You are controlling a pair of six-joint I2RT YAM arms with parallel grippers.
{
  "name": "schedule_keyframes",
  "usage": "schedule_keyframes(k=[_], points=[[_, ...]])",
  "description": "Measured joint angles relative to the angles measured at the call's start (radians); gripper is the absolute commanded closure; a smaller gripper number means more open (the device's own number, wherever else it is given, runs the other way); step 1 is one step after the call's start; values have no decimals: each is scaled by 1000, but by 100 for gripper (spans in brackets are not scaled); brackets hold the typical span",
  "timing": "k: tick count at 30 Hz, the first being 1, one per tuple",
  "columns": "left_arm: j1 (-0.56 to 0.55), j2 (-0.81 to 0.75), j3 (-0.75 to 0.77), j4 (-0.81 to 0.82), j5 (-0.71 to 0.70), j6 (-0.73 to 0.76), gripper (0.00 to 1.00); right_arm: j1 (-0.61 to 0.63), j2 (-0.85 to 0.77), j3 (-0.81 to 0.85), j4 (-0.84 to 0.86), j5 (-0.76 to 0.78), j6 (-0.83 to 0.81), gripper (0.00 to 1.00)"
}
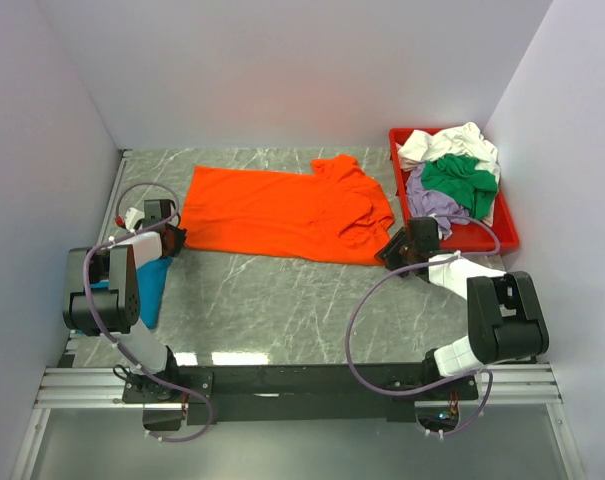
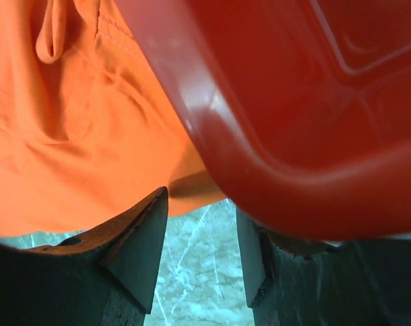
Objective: Fold and stack the t-shirts
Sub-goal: Fold the tshirt
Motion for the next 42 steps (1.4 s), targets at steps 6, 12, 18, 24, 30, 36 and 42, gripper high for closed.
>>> schedule_keyframes(k=[6, 12, 18, 24, 30, 36, 42], points=[[0, -5, 3, -16, 0, 5, 99, 0, 28, 34, -29, 25, -10, 86], [0, -53, 9, -93, -8, 7, 99, -3, 38, 97, -100, 61, -34, 100], [0, -141, 7, -173, -19, -4, 99, -5, -45, 92, -155, 66, -53, 100], [23, -246, -82, -209, -23, -20, 99, -5, -173, 39, -201, 61, -52, 100], [68, -362, -217, -256, -18, -26, 99, -7, -329, -50, -306, 53, -30, 100], [79, -466, -317, -280, -18, -56, 99, -16, -541, -132, -414, 45, 9, 94], [87, -554, -368, -311, -18, -67, 65, -26, -688, -204, -517, 37, 37, 32]])
